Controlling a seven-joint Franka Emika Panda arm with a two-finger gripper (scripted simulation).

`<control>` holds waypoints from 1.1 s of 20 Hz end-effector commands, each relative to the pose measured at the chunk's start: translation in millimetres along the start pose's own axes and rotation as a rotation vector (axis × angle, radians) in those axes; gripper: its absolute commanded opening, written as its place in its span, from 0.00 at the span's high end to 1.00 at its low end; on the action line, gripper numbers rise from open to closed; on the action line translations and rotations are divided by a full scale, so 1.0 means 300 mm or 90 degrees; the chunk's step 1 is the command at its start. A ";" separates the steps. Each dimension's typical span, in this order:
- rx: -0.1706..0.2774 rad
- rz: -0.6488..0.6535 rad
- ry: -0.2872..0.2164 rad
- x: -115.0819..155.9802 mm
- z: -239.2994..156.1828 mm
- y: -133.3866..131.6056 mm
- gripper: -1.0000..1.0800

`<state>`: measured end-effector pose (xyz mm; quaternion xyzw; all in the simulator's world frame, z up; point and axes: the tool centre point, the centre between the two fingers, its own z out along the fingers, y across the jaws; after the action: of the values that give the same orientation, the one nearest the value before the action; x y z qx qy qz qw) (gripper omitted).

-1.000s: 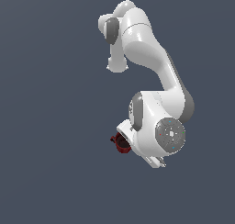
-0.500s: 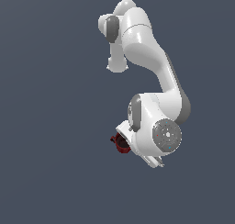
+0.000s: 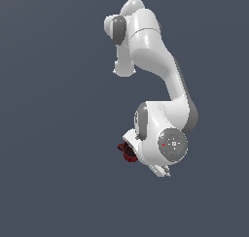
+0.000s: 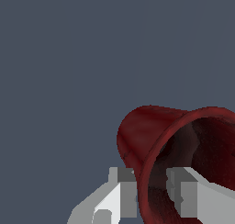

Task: Pick up the object and move it to a goal position.

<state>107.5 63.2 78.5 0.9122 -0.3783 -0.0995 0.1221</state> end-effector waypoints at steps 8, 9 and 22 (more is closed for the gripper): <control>0.000 0.000 0.000 0.000 0.001 0.000 1.00; 0.000 0.000 0.000 0.000 0.001 0.000 1.00; 0.007 -0.019 0.012 -0.035 -0.126 0.047 1.00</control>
<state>101.3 65.8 108.4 0.9174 -0.3671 -0.0944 0.1210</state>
